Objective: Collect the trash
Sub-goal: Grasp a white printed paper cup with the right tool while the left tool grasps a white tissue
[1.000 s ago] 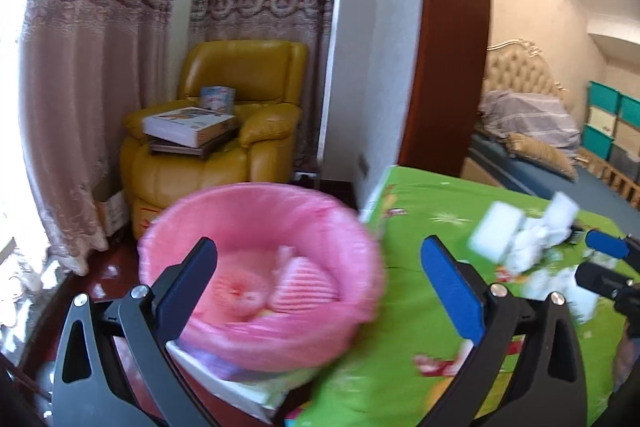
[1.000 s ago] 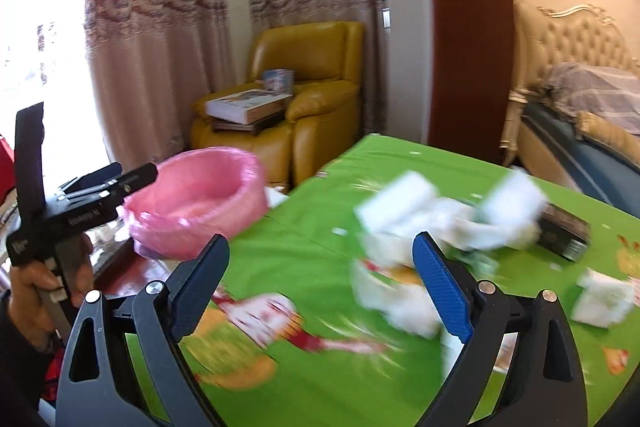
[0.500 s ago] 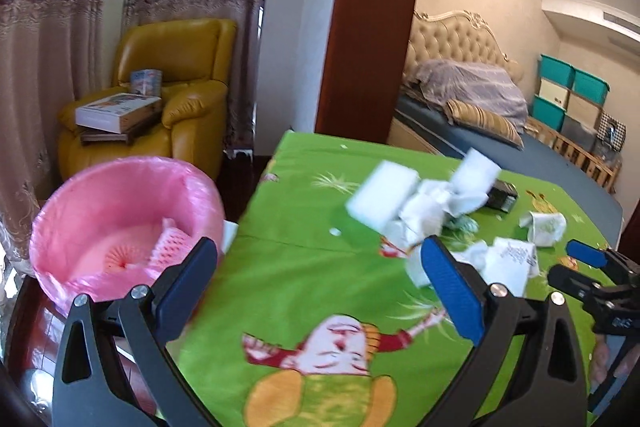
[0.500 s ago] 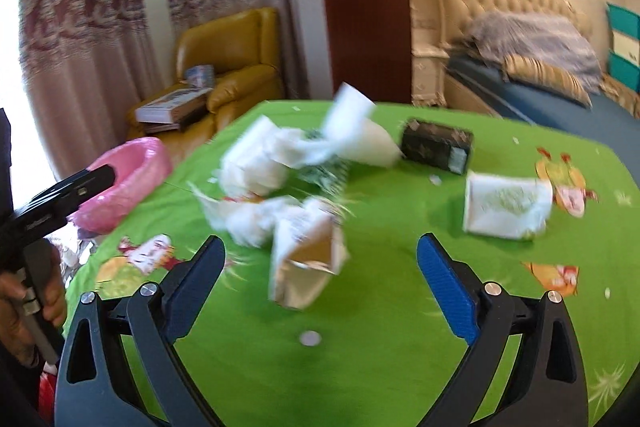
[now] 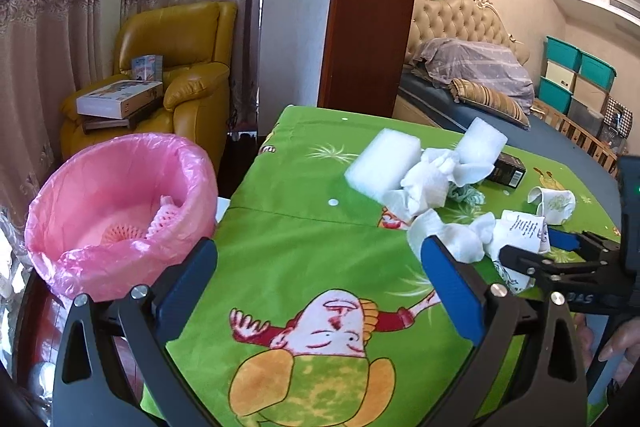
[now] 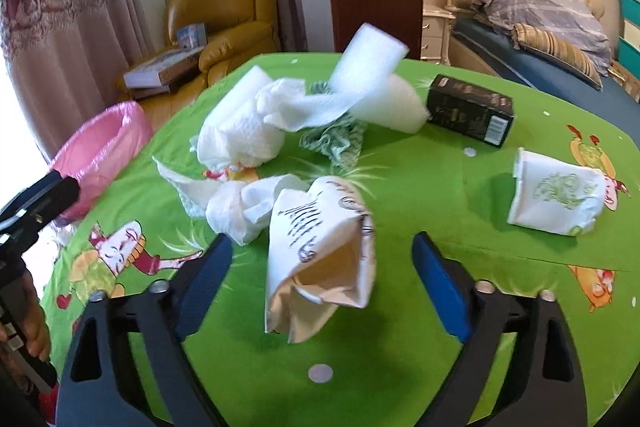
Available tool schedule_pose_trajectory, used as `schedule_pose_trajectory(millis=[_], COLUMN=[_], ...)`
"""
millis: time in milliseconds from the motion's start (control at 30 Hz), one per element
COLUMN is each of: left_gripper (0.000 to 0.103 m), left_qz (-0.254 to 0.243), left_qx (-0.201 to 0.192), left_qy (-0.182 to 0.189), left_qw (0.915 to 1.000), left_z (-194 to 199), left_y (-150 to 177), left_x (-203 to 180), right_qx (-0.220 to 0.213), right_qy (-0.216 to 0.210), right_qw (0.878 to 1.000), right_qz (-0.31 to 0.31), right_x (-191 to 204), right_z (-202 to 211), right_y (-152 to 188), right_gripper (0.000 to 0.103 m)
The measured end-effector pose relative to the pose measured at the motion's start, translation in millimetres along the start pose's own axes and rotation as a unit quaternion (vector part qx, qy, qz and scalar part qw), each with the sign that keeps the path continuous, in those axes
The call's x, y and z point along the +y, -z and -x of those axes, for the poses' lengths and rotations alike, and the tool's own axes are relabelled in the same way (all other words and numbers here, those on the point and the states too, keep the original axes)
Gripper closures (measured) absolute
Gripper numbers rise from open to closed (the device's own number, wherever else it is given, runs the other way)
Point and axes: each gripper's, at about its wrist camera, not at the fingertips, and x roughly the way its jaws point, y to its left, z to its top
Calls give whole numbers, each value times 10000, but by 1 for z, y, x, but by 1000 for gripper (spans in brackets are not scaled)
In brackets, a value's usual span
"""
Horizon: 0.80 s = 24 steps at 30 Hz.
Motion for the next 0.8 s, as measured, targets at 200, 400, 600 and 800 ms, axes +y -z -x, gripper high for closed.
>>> schedule_pose_trajectory(millis=[200, 400, 600, 800], left_gripper=[4, 4, 4, 4], left_qz=[-24, -193, -507, -686], left_qx=[1, 76, 524, 870], left_qy=[31, 258, 584, 615], left_qw=[10000, 9995, 9956, 9919], left_z=[1, -6, -32, -63], left_y=[-2, -1, 5, 1], left_x=[-2, -27, -65, -104], right_qx=[-165, -570, -755, -842], right_qy=[-128, 73, 196, 129], right_qw=[9998, 9979, 9950, 9921], right_qz=[-53, -303, -625, -924], right_x=[-1, -26, -57, -79], right_z=[9, 42, 62, 70], right_y=[6, 15, 30, 41], right_gripper=[54, 54, 54, 54])
